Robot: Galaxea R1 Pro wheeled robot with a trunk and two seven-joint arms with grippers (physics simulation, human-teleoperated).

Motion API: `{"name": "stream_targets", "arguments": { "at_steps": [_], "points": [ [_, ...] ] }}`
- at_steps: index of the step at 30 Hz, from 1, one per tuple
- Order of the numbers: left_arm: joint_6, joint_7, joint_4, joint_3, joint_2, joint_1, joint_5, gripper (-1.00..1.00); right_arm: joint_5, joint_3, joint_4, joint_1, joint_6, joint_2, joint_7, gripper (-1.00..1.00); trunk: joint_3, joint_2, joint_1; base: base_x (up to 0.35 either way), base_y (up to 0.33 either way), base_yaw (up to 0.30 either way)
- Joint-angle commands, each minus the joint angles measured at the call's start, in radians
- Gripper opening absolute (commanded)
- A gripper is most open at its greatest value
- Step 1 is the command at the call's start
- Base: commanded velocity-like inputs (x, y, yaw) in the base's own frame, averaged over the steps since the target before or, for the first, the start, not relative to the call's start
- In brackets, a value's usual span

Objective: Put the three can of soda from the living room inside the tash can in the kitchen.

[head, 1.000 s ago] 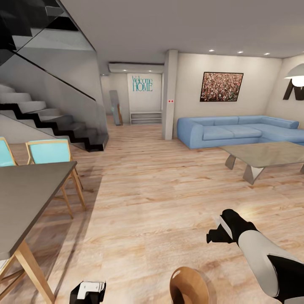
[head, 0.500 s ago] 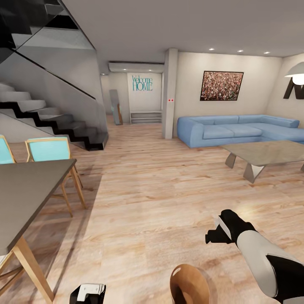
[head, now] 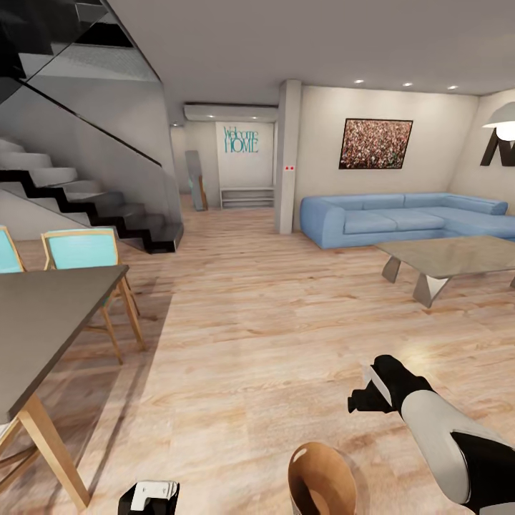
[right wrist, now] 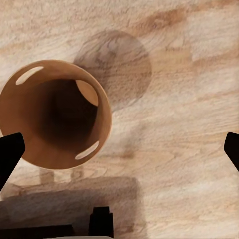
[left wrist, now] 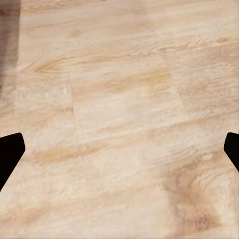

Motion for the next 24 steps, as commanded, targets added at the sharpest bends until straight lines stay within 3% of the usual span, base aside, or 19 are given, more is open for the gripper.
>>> {"name": "stream_targets", "arguments": {
  "at_steps": [1, 24],
  "points": [
    [0.0, 0.0, 0.0, 0.0, 0.0, 0.0, 0.0, 1.0, 0.0, 0.0, 0.0, 0.0, 0.0, 0.0, 0.0, 1.0, -0.003, -0.007, 0.004, 0.0, 0.0, 0.0],
    [0.0, 0.0, 0.0, 0.0, -0.001, -0.001, 0.0, 1.0, 0.001, 0.001, -0.001, 0.0, -0.004, 0.01, 0.0, 1.0, -0.075, -0.168, 0.092, 0.0, 0.0, 0.0]
  ]
}}
